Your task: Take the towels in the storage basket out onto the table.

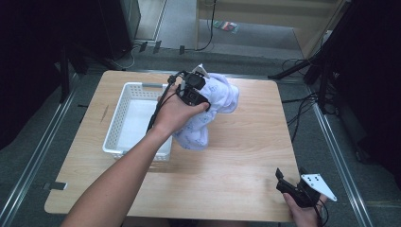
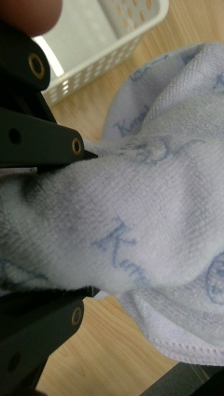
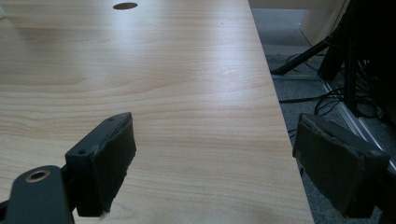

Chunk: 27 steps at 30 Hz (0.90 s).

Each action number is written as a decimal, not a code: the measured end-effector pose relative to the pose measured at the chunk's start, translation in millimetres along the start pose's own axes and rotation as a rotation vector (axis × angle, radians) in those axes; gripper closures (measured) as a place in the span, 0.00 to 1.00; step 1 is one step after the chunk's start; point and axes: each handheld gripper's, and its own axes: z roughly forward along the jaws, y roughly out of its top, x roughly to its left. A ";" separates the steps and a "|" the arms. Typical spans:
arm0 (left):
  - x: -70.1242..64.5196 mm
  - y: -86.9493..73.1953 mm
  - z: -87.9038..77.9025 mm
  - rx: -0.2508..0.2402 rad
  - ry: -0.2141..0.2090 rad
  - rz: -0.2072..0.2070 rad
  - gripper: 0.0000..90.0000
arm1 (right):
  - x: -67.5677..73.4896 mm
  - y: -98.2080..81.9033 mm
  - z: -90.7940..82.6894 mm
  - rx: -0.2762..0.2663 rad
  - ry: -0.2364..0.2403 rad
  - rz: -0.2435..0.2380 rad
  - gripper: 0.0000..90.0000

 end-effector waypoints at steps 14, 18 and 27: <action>-24.8 4.6 50.2 0.045 -0.037 0.016 0.68 | 3.1 -0.1 0.0 0.001 -0.024 -0.022 0.15; -26.2 1.6 64.8 0.062 -0.041 0.015 0.68 | 3.0 -0.2 -0.2 -0.001 -0.022 -0.022 0.15; -27.1 -11.5 99.2 0.102 -0.061 -0.011 0.67 | 2.7 -0.1 -0.1 -0.001 -0.017 -0.021 0.15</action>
